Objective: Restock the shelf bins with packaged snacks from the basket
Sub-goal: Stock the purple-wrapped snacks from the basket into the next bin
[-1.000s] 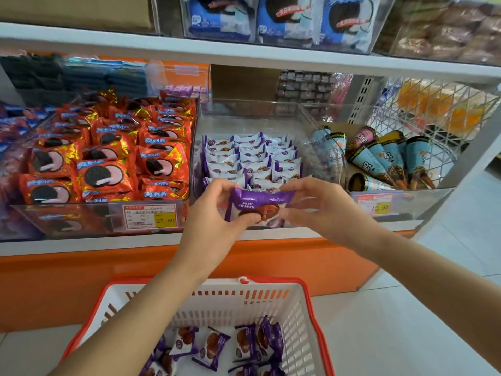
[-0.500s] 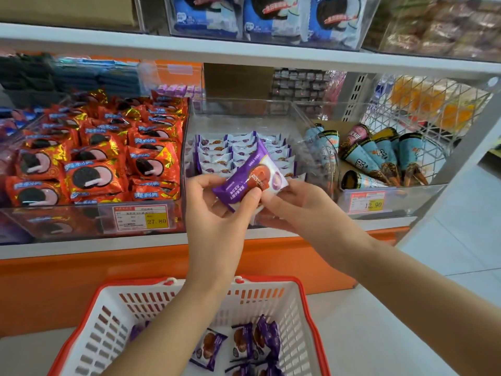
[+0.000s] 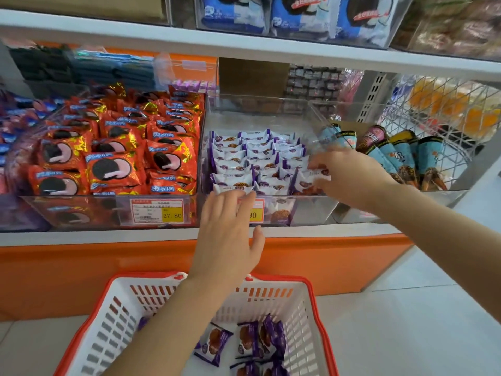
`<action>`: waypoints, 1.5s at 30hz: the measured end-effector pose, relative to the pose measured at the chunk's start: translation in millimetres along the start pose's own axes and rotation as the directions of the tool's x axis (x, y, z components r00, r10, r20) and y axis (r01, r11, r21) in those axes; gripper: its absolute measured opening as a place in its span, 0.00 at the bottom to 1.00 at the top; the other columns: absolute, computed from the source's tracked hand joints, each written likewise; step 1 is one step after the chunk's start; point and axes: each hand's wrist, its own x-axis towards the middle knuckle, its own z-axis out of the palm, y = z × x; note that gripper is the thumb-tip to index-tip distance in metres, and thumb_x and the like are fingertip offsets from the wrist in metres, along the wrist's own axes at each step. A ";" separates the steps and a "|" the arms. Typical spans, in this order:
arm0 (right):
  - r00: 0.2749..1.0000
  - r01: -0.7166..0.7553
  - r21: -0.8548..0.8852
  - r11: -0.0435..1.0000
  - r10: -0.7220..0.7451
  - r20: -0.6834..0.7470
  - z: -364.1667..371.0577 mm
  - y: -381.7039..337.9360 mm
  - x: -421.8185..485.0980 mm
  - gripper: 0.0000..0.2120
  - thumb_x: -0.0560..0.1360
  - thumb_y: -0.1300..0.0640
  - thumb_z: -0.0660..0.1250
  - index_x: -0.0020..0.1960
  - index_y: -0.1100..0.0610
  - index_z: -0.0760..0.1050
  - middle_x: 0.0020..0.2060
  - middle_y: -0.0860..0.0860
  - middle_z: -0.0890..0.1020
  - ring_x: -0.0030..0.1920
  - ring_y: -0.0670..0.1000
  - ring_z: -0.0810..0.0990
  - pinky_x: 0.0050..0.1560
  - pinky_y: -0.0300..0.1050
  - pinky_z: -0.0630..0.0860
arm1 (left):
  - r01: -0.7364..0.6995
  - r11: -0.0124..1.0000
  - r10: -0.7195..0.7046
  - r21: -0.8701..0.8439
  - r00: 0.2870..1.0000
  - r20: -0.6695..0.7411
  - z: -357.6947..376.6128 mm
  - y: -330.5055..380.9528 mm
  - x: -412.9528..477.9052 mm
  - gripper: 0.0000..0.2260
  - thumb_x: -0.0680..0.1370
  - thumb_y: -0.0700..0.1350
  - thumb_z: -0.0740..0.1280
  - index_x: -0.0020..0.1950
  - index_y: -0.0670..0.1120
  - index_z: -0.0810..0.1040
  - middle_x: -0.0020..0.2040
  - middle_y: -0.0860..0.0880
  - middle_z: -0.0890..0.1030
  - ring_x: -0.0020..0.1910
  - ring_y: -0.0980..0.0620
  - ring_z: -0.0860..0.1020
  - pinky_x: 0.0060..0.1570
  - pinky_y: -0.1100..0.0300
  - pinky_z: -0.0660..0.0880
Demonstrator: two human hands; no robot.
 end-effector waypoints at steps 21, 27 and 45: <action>0.974 0.017 -0.248 0.969 0.039 0.222 39.9 0.4 54.7 0.13 0.76 0.56 0.67 0.61 0.53 0.76 0.55 0.52 0.80 0.54 0.55 0.79 0.48 0.46 0.74 | -0.068 0.988 0.075 0.138 0.996 -0.047 8.2 -4.4 -0.8 0.29 0.67 0.49 0.74 0.66 0.43 0.74 0.56 0.43 0.76 0.58 0.44 0.73 0.65 0.42 0.67; 0.959 -0.098 -0.017 0.995 0.099 0.264 42.5 6.0 53.5 0.17 0.74 0.63 0.66 0.63 0.57 0.74 0.56 0.55 0.80 0.54 0.57 0.79 0.53 0.48 0.77 | -0.071 0.990 0.076 0.125 0.997 -0.033 6.6 -4.2 -1.1 0.30 0.66 0.49 0.75 0.66 0.43 0.74 0.57 0.43 0.77 0.58 0.43 0.76 0.65 0.42 0.66; 0.952 0.298 0.114 0.948 -0.285 -0.112 166.6 -43.8 -103.0 0.28 0.58 0.61 0.80 0.54 0.54 0.72 0.45 0.48 0.79 0.43 0.47 0.80 0.45 0.42 0.80 | -0.272 0.956 0.218 0.111 0.911 0.350 58.9 -69.4 -126.1 0.24 0.61 0.50 0.79 0.56 0.48 0.82 0.54 0.47 0.82 0.57 0.44 0.79 0.69 0.44 0.52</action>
